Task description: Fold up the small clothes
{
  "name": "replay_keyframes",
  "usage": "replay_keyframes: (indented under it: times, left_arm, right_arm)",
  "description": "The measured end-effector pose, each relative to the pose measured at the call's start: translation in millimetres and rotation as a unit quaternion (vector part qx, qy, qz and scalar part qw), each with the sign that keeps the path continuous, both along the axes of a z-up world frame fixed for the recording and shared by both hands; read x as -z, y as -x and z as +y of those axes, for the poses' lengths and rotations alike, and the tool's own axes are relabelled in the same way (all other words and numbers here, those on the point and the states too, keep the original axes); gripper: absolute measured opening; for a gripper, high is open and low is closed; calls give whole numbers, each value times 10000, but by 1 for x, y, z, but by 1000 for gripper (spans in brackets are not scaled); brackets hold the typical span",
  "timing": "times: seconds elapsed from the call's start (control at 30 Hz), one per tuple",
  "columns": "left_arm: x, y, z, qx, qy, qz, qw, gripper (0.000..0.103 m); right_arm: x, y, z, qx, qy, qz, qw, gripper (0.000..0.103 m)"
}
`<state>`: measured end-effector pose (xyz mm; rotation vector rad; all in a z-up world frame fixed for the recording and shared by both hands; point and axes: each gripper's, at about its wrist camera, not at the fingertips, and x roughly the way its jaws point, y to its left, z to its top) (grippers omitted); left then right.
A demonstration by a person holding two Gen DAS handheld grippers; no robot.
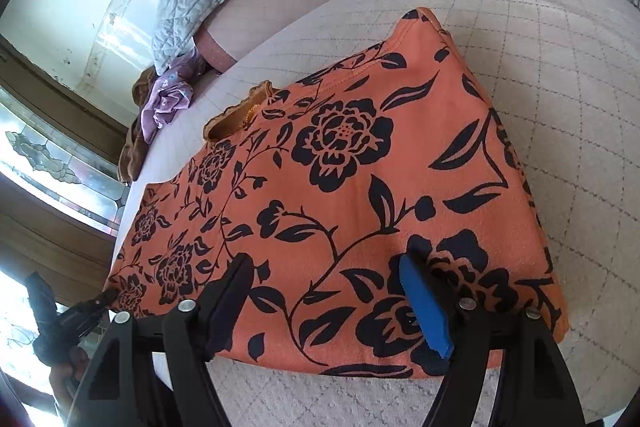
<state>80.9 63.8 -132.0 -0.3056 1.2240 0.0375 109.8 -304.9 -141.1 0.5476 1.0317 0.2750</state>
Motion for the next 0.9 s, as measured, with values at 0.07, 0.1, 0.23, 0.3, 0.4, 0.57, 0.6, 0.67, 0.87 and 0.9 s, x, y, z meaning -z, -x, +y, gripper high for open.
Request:
replay_keyframes:
  times: [0.07,0.1,0.23,0.3,0.4,0.57,0.6,0.67,0.87,0.9]
  left_arm:
    - [-9,9,5,48,44,-405,9992,33]
    - [-16,11,7,-3,-20,-365,9993,38]
    - [-59,12,22,-262,-89,-1005,9946,54]
    - [-67,-7,27,-208,64,-1162,9930,67]
    - [-55,-53,26,-19,89,-1033,9946,66]
    - [-18,-127,23,-48,269,-821,9963,23]
    - [-6,-139,29,-160,20,-706,9974,23]
    - [3,-148,42,-560,208,-568,9966,26]
    - [-53,-100,24,-442,-501,-1245,9900,54]
    - [-58,-89,17,-364,-508,-1272,9899,61]
  right_arm:
    - [-1,1,1,-33,55,-22,10000,82]
    - [-2,2,1,-57,81,-38,9999,82]
    - [-2,5,-1,-118,79,-77,9999,82]
    - [-2,5,-1,-139,75,-89,9998,83]
    - [-2,4,0,-154,85,-100,9998,84]
    - [-1,6,-2,-147,16,-133,9998,84]
    - [0,5,-2,-150,-8,-128,9998,84]
    - [0,4,-4,-134,-67,-120,9998,84]
    - [0,5,-7,-48,-218,-77,9997,84]
    - [1,5,-8,1,-269,-74,9996,84]
